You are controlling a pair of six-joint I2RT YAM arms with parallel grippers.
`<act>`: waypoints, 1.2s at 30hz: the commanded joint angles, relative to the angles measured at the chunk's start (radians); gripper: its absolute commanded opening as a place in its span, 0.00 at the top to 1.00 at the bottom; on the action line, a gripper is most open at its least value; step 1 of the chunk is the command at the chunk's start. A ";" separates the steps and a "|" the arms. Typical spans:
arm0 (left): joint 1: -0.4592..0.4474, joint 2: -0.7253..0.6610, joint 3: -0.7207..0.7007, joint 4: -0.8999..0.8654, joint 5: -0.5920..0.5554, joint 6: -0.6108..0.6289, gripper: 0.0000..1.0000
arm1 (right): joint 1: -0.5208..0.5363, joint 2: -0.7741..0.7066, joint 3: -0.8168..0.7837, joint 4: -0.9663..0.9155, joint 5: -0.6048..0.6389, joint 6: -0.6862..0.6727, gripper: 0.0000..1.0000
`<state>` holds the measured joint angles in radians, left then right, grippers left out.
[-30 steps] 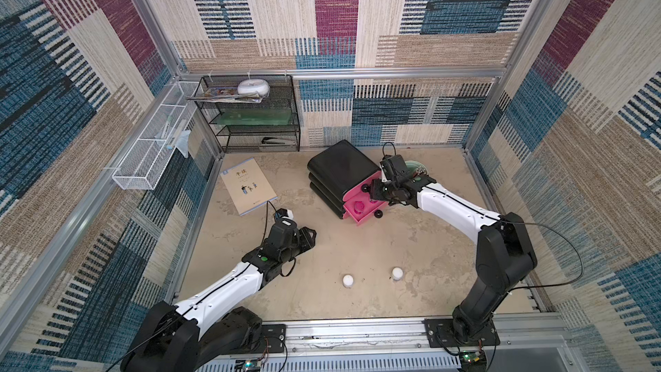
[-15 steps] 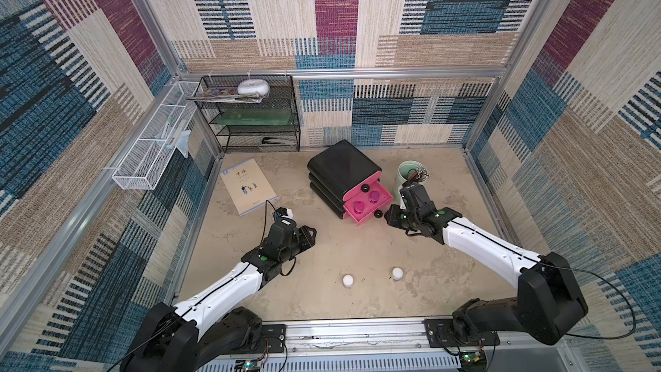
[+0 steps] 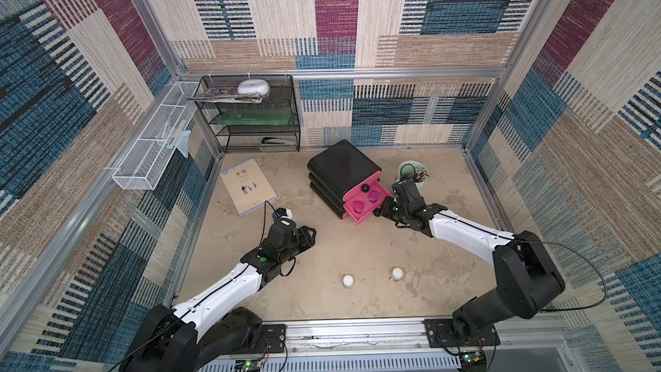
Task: Put the paint cans in the drawer according to color
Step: Close the drawer in the storage box.
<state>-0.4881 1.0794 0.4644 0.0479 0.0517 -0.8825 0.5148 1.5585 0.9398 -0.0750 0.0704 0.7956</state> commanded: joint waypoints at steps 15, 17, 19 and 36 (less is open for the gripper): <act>0.002 -0.010 0.000 -0.011 -0.004 0.012 0.50 | 0.000 0.172 0.146 0.129 -0.092 -0.047 0.73; 0.002 -0.012 -0.001 -0.011 -0.006 0.013 0.50 | -0.001 0.179 0.148 0.140 -0.096 -0.042 0.70; 0.002 -0.011 0.000 -0.014 -0.006 0.012 0.50 | -0.001 0.184 0.148 0.148 -0.099 -0.038 0.68; 0.003 -0.028 0.002 -0.028 -0.013 0.017 0.50 | -0.006 0.201 0.142 0.173 -0.114 -0.032 0.58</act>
<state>-0.4862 1.0569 0.4641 0.0280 0.0483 -0.8791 0.5072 1.7481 1.0805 0.0830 -0.0044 0.7650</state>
